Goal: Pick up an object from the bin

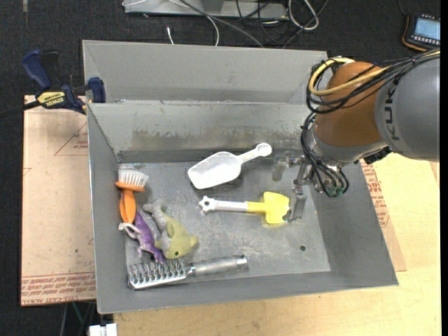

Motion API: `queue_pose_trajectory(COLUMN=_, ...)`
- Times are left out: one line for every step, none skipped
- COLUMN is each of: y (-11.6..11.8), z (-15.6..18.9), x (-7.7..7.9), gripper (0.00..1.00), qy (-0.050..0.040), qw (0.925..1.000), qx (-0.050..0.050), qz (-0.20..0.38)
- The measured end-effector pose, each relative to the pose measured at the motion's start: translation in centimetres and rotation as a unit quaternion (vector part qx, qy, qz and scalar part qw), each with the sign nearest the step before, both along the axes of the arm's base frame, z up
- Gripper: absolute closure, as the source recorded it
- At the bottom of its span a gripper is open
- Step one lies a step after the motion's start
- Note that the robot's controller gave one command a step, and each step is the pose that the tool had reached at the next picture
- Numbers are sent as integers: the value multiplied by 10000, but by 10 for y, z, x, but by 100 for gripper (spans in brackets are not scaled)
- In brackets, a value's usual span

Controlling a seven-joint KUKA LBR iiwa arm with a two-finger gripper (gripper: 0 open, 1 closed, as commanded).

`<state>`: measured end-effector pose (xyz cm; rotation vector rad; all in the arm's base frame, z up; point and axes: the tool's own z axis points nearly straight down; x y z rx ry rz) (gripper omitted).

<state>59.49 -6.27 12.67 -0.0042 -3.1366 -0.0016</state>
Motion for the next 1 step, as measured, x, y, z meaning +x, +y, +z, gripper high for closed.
queue_pose_trajectory(y=0, z=5, x=1, gripper=0, qy=-33, qw=10000, qx=-3, qz=11)
